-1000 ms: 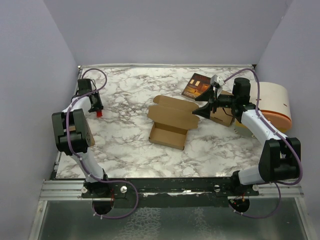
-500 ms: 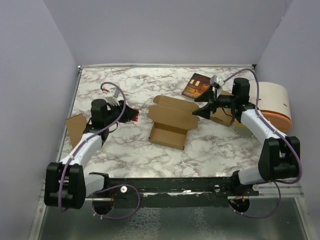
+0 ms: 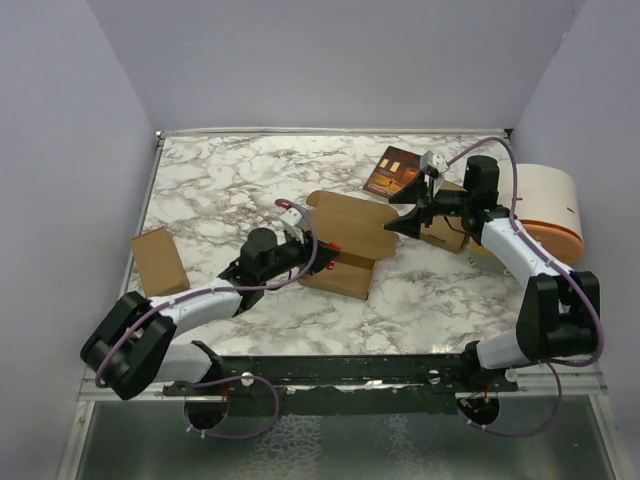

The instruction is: Fold the paper box

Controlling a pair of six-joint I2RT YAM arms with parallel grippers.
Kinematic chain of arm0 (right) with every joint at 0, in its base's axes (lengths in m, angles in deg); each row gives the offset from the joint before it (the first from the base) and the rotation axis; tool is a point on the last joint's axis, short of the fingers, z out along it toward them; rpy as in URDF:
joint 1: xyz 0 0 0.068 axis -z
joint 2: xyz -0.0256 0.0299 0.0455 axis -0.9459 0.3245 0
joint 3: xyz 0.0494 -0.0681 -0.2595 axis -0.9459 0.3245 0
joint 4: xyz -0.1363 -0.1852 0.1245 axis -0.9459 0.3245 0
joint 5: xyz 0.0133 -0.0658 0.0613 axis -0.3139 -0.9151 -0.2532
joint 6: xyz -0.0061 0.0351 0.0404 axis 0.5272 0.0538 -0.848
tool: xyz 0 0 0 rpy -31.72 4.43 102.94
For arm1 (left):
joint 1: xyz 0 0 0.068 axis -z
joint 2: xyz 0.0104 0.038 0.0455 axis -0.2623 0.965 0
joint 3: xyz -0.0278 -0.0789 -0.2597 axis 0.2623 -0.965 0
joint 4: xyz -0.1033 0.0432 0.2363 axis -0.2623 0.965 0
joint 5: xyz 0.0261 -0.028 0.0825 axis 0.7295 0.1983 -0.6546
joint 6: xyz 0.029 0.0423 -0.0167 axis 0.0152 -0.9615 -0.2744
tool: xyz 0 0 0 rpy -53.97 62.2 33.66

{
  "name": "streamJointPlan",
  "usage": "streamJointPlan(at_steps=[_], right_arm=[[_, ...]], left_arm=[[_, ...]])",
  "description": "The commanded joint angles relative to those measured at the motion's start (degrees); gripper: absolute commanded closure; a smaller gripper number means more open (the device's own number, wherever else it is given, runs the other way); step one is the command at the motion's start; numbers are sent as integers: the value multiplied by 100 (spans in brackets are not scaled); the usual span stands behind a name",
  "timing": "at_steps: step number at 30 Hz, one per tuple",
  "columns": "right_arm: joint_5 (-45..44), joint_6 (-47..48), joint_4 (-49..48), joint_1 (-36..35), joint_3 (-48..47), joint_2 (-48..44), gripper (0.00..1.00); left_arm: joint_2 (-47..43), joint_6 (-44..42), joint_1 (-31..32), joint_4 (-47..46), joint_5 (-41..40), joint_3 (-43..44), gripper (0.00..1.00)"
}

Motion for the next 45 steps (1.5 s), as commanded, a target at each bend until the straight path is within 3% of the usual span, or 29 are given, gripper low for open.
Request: streamJointPlan(at_steps=[1, 9, 18, 27, 41, 45], right_arm=[[170, 113, 80, 7, -58, 48, 19], [188, 138, 102, 3, -65, 75, 19], [172, 173, 130, -2, -82, 92, 19], [178, 177, 146, 5, -85, 136, 19], [162, 277, 243, 4, -120, 125, 19], [165, 305, 265, 5, -129, 118, 19]], left_arm=[[628, -1021, 677, 479, -1025, 650, 100], [1457, -2276, 1381, 1777, -1822, 1545, 98], [2030, -2393, 1450, 2078, -2070, 1792, 91], [1986, -2276, 1477, 2142, -2394, 1815, 65], [1158, -2129, 1481, 1870, -2317, 1545, 46], [694, -2114, 1445, 1795, -2492, 1406, 33]])
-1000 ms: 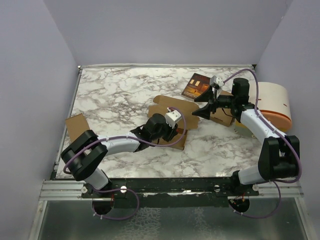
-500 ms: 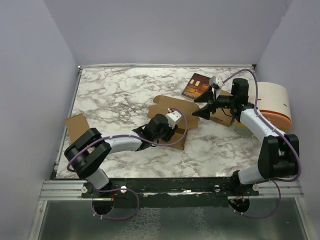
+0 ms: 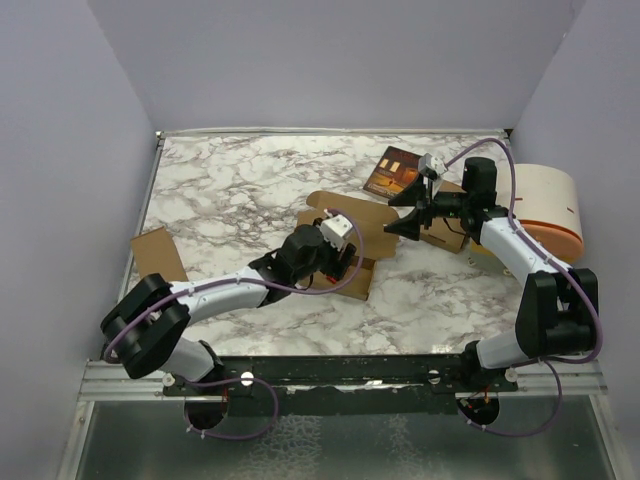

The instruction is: Fold the paper box

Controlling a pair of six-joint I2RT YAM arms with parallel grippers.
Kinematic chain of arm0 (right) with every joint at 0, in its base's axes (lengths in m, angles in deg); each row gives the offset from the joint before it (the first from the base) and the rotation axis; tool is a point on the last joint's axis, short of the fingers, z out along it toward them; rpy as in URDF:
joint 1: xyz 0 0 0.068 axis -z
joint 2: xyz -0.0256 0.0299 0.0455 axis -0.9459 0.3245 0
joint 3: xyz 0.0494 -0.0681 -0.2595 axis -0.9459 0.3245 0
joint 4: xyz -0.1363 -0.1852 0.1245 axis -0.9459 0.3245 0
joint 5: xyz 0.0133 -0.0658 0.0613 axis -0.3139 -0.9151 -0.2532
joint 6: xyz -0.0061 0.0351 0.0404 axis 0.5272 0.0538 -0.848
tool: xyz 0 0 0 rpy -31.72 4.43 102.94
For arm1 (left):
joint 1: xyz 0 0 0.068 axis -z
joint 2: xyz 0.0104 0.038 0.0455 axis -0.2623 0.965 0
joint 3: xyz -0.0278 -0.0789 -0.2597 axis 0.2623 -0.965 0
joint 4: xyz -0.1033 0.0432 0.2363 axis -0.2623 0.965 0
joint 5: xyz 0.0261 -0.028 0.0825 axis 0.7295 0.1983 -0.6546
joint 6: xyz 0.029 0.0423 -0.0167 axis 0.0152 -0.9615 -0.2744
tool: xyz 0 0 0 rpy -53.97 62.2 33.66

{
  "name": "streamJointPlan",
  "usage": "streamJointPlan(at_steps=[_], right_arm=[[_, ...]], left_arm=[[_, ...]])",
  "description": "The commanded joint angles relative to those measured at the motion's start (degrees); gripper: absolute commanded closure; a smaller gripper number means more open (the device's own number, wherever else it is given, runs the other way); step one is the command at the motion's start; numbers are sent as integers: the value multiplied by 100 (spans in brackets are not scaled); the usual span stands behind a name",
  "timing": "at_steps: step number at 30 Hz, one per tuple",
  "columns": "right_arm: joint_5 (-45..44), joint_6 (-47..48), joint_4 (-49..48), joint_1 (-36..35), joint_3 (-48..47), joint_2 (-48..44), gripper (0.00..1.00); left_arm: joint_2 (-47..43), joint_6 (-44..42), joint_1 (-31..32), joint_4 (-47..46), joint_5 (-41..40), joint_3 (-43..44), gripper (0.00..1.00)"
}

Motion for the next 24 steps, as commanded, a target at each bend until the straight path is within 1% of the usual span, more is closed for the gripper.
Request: streamJointPlan(at_steps=[1, 3, 4, 5, 6, 8, 9, 11, 14, 15, 17, 19, 22, 24], right_arm=[[142, 121, 87, 5, -129, 18, 19], [142, 132, 102, 5, -135, 24, 19], [142, 133, 109, 5, -137, 23, 19], [142, 139, 111, 5, -137, 26, 19], [150, 137, 124, 5, -137, 28, 19], [151, 142, 133, 5, -146, 17, 19], [159, 142, 139, 5, -146, 17, 19], [166, 142, 151, 5, -149, 21, 19], [186, 146, 160, 5, -155, 43, 19], [186, 145, 174, 6, -163, 51, 19], [186, 153, 182, 7, -164, 51, 19], [191, 161, 193, 10, -164, 43, 19], [203, 166, 194, 5, -172, 46, 19], [218, 177, 208, 5, -179, 69, 19]], left_arm=[[-673, 54, -32, -256, -271, -216, 27], [-981, 139, -139, -389, -393, -374, 8], [-1125, 250, -284, -475, -410, -462, 2], [-1247, 368, -478, -480, -305, -515, 1], [-1349, 509, -767, -441, -21, -533, 1], [-1441, 876, -1550, -382, 976, -542, 1], [-1456, 1060, -1946, -405, 1428, -548, 1], [-1431, 1266, -2516, -487, 2211, -552, 2], [-1199, 1345, -2963, -488, 2933, -392, 4], [-1064, 1422, -3064, -485, 3124, -299, 8], [-721, 1643, -3309, -605, 3690, -117, 20], [-340, 1979, -3592, -967, 4196, -98, 27], [95, 2480, -3992, -1651, 4701, -134, 31], [326, 2590, -4134, -1849, 4825, -98, 32]])
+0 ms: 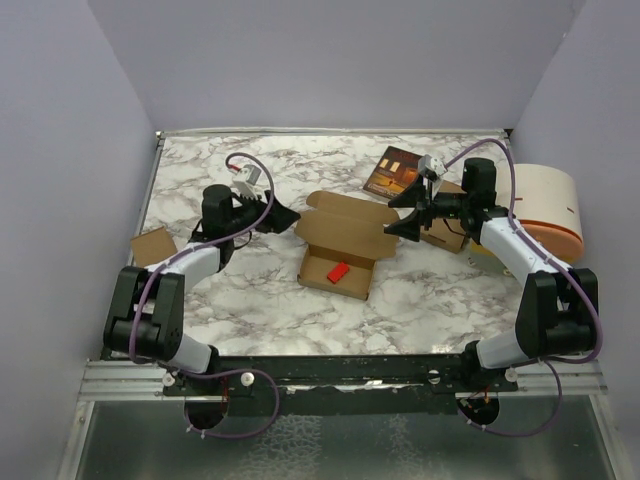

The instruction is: Fold the paper box

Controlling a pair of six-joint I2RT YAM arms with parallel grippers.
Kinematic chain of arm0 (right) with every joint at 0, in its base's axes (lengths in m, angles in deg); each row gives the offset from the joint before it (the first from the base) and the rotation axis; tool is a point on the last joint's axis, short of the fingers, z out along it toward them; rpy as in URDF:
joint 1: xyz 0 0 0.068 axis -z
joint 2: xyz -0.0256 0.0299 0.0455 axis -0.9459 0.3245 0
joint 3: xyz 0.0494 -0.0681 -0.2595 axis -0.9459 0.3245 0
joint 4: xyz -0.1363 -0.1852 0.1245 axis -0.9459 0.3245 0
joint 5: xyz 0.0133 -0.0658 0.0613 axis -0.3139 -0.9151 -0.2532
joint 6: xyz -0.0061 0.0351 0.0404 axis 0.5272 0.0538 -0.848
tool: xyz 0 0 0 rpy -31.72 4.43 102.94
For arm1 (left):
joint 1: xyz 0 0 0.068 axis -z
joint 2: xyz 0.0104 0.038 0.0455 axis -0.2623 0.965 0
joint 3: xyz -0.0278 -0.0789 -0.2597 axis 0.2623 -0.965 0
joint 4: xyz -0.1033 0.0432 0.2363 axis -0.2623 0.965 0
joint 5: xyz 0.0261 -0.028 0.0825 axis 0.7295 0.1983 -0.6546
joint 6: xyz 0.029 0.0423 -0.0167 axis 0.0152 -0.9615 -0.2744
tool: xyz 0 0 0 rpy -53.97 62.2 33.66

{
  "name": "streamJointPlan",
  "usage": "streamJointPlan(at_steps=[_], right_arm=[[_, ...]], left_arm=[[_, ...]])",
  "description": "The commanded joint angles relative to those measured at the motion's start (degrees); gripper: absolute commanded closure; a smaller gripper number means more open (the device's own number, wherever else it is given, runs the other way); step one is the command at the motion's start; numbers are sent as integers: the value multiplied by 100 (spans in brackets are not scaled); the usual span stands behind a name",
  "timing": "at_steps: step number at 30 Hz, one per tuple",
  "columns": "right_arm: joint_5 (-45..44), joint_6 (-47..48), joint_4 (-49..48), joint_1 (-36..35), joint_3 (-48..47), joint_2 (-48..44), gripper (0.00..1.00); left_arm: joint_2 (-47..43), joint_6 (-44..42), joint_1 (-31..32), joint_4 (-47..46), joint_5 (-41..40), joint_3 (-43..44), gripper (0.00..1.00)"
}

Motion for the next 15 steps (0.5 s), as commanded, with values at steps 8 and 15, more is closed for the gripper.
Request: streamJointPlan(at_steps=[8, 15], right_arm=[[223, 106, 104, 5, -198, 98, 19], [224, 111, 115, 5, -203, 109, 19]], left_arm=[[1424, 837, -370, -1285, 1650, 531, 35], [2170, 1186, -347, -1737, 1948, 852, 41]])
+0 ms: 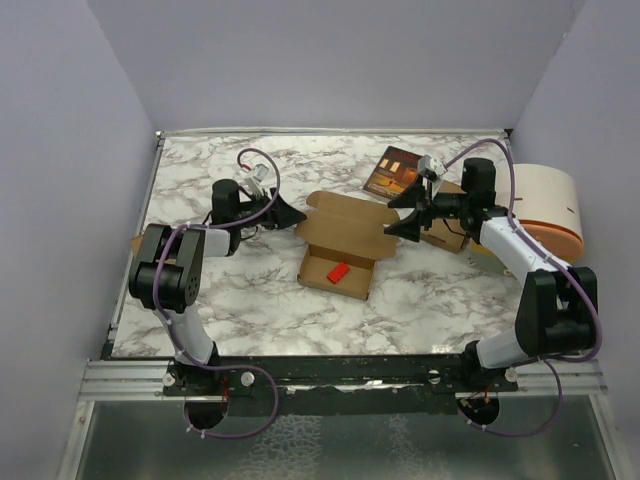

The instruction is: Fold the paper box

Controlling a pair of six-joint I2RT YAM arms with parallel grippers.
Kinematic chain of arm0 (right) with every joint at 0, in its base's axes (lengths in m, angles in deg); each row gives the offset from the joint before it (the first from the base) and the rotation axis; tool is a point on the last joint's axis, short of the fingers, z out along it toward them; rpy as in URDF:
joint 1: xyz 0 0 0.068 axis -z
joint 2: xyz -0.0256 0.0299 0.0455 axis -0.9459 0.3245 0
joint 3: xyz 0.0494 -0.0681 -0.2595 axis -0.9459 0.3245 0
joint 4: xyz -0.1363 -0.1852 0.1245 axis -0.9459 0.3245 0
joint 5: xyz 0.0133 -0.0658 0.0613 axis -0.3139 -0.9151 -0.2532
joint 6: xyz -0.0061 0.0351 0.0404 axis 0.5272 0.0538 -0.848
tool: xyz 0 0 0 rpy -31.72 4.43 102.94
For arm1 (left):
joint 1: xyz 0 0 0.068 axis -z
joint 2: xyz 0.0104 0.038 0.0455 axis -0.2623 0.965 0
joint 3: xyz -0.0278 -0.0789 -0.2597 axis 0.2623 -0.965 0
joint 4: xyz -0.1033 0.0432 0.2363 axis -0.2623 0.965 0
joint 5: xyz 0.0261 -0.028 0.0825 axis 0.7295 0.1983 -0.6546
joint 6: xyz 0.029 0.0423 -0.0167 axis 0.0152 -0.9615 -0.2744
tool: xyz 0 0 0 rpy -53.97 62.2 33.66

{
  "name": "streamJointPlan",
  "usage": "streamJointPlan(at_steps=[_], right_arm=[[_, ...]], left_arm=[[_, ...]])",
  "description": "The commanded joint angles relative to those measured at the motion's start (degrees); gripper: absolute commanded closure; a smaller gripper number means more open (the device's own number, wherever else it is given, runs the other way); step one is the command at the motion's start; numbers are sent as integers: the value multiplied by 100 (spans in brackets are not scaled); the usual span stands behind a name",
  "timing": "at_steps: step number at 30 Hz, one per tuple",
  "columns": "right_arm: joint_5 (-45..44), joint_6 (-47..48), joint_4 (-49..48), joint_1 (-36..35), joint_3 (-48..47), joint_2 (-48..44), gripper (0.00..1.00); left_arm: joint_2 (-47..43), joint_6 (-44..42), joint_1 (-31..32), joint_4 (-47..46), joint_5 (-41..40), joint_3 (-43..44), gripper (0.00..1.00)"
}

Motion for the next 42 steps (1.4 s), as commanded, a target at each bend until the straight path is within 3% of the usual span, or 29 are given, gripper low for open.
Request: streamJointPlan(at_steps=[1, 6, 11, 15, 25, 34, 42], right_arm=[[164, 96, 94, 5, -191, 82, 19], [165, 111, 103, 5, -195, 101, 19], [158, 139, 144, 5, -212, 116, 19], [156, 154, 164, 5, -224, 128, 19], [219, 159, 216, 5, -258, 164, 19], [260, -60, 192, 14, -313, 320, 19], [-100, 190, 1055, 7, -821, 666, 20]], left_arm=[[280, 358, 41, -694, 488, 256, 43], [470, 369, 144, -737, 553, 374, 51], [644, 485, 203, -940, 702, 436, 72], [654, 499, 211, -1048, 767, 410, 77], [96, 533, 210, -1859, 432, -206, 100], [-1258, 396, 231, -2856, -1020, -1788, 100], [-2154, -163, 522, -2617, -1686, -2570, 100]])
